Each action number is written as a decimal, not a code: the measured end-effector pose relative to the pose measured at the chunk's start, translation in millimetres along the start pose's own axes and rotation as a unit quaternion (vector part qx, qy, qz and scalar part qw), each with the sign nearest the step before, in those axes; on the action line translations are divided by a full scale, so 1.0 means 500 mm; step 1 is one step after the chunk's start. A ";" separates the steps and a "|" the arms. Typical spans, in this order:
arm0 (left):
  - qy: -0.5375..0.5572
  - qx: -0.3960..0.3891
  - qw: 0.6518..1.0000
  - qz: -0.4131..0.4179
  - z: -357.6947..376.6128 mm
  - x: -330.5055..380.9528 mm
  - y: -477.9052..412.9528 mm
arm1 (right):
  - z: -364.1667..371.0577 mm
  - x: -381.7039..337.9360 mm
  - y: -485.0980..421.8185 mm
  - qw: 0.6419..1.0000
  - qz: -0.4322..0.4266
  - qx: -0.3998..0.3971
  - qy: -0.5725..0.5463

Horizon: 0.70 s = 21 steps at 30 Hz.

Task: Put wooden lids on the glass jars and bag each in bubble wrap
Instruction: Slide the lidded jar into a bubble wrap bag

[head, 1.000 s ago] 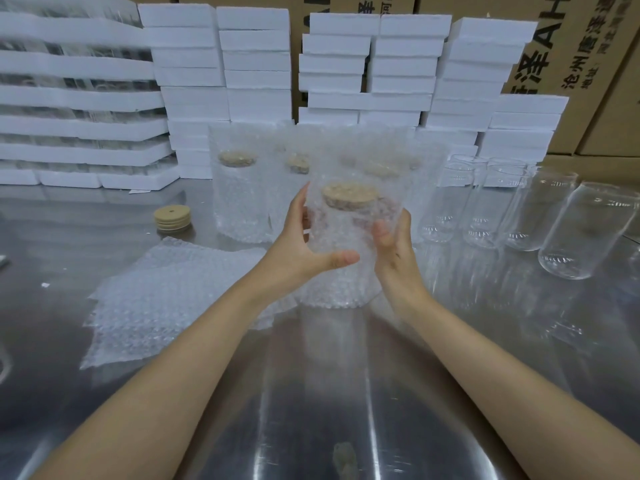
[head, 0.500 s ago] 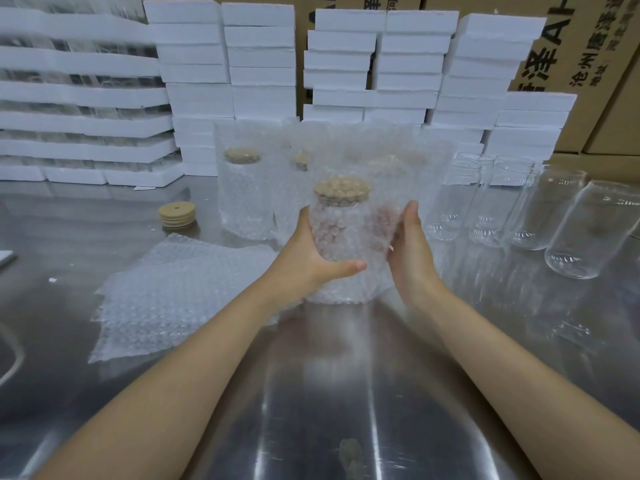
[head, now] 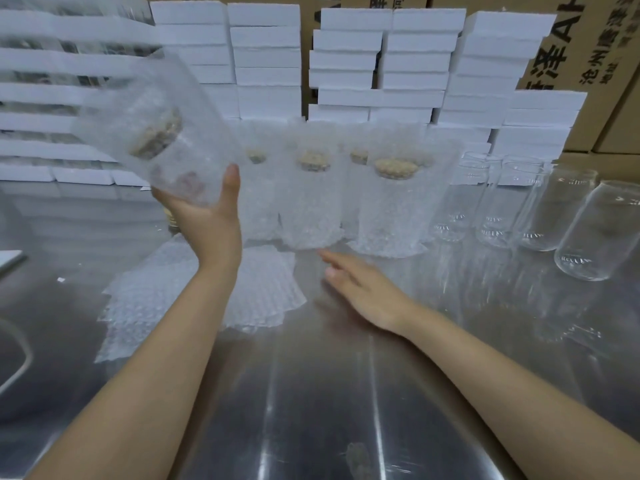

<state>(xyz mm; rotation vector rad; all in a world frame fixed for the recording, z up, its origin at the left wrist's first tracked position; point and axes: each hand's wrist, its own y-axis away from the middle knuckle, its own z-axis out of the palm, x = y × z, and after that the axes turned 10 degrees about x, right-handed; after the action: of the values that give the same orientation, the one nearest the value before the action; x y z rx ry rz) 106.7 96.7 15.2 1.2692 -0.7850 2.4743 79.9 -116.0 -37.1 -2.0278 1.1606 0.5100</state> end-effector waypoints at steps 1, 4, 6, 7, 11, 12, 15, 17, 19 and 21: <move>-0.011 0.019 1.000 0.012 -0.003 -0.004 -0.004 | 0.014 -0.015 0.003 0.998 -0.040 -0.033 0.042; -0.045 0.048 0.996 0.060 -0.003 -0.013 -0.011 | 0.067 -0.062 0.010 0.979 -0.118 -0.095 0.139; -0.075 0.039 0.993 0.077 -0.001 -0.021 -0.006 | 0.090 -0.086 0.016 0.974 -0.133 -0.104 0.151; -0.088 0.030 0.993 0.079 0.000 -0.025 -0.003 | 0.096 -0.094 0.019 0.973 -0.139 -0.105 0.149; -0.137 -0.018 0.988 0.071 0.005 -0.045 0.004 | 0.092 -0.096 0.024 0.976 -0.147 -0.111 0.116; -0.151 -0.040 0.985 0.068 0.005 -0.050 0.006 | 0.091 -0.094 0.023 0.979 -0.143 -0.108 0.099; -0.188 -0.110 0.974 0.063 0.006 -0.068 0.021 | 0.092 -0.091 0.021 0.986 -0.126 -0.095 0.056; -0.206 -0.143 0.966 0.055 0.006 -0.078 0.033 | 0.092 -0.088 0.019 0.989 -0.123 -0.079 0.033; -0.219 -0.175 0.959 0.042 0.012 -0.086 0.038 | 0.092 -0.084 0.015 0.992 -0.115 -0.049 0.013; -0.224 -0.203 0.952 0.034 0.019 -0.092 0.036 | 0.089 -0.078 0.010 0.995 -0.098 -0.012 -0.008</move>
<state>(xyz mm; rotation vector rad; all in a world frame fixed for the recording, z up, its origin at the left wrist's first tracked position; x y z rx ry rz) 132.3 77.4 -23.8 1.6685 -1.3819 1.9327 56.3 -61.7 -42.8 -2.1265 0.9376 0.4438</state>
